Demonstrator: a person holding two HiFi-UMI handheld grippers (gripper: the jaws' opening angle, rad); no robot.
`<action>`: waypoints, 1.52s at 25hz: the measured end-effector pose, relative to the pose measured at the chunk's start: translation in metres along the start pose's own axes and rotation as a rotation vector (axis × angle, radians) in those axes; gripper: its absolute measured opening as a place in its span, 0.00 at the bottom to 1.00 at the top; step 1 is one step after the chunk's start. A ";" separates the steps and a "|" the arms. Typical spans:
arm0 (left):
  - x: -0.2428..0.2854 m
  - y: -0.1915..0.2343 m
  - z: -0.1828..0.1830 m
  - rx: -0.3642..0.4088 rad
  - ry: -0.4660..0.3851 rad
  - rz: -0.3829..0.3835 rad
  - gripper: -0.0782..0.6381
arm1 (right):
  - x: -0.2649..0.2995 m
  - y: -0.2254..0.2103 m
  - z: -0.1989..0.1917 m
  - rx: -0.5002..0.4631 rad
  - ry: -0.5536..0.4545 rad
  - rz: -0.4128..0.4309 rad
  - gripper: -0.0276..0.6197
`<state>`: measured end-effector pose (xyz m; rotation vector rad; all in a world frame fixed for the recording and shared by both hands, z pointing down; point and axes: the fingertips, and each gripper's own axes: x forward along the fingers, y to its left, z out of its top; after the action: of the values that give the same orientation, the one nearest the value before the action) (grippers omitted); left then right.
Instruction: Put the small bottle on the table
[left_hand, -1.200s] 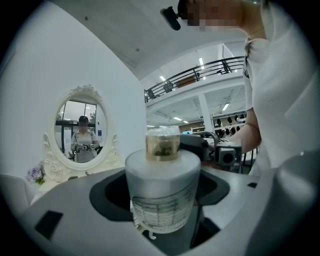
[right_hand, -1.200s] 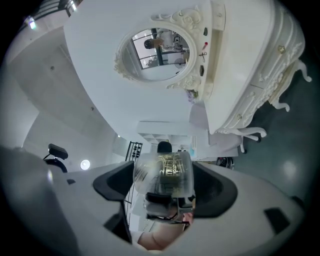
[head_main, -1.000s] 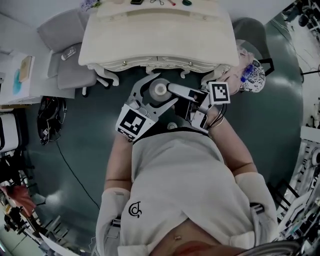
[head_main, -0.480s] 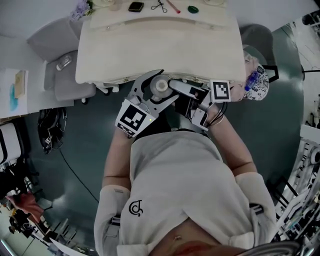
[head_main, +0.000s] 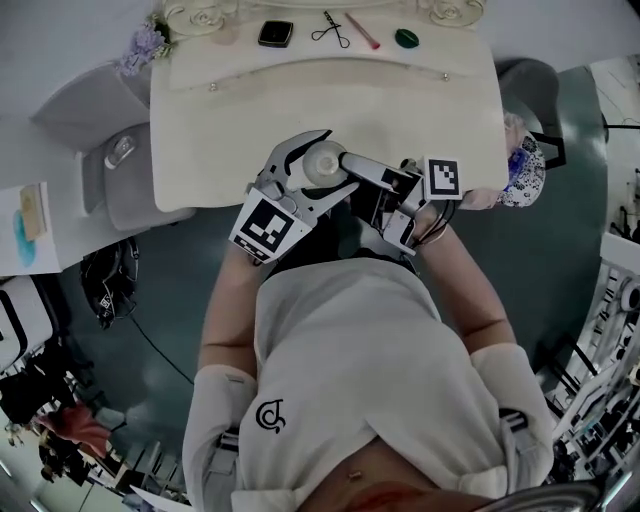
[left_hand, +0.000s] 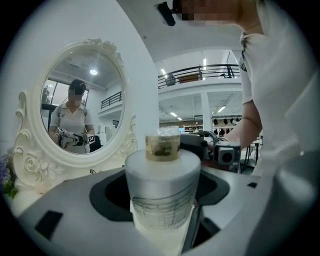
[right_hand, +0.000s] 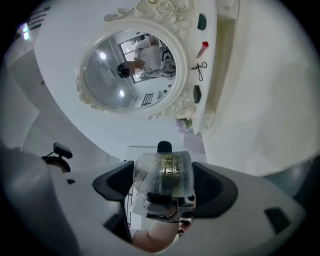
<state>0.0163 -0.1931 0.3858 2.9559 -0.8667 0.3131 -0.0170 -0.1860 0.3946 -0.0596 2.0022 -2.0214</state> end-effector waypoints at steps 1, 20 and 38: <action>0.001 0.007 -0.003 0.001 -0.002 -0.009 0.60 | 0.004 -0.004 0.006 -0.003 -0.002 -0.002 0.61; 0.038 0.072 -0.106 -0.037 0.089 -0.039 0.60 | 0.017 -0.111 0.070 -0.002 -0.069 -0.151 0.64; 0.054 0.079 -0.174 0.043 0.279 -0.069 0.60 | 0.002 -0.151 0.089 -0.099 -0.112 -0.406 0.33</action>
<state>-0.0135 -0.2713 0.5665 2.8740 -0.7299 0.7275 -0.0254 -0.2751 0.5457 -0.6332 2.1509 -2.0847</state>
